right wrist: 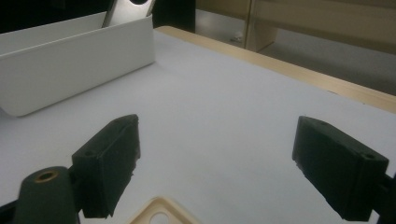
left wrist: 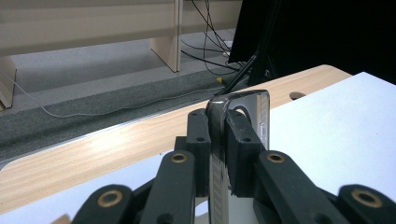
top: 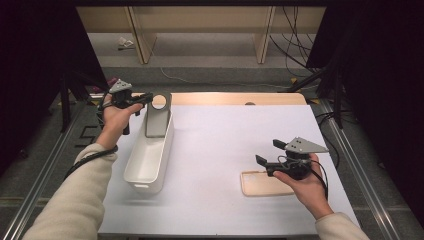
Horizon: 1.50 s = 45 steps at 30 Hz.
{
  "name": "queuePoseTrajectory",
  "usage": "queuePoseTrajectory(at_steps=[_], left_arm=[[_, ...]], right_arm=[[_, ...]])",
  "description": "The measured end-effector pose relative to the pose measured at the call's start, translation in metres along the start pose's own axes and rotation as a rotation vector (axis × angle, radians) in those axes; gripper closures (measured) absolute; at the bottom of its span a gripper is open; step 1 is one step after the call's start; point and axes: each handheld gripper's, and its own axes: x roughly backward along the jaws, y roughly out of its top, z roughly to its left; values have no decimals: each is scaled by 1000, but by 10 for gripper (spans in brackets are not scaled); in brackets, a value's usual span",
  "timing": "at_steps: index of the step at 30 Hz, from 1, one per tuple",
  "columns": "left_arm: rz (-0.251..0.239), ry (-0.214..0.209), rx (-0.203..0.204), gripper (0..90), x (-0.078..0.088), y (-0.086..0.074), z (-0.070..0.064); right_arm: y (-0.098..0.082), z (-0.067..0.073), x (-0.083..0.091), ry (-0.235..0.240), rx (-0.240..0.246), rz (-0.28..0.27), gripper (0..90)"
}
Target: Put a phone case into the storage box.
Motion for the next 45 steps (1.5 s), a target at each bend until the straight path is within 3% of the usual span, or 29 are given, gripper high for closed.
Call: queuePoseTrajectory(at_steps=[30,45], left_arm=[[42,27,-16,784,-1,-2,5],[81,71,-31,761,-5,-3,7]], right_arm=[[-1,1,-1,6,-1,10,160],[-1,0,-2,11,-1,12,160]])
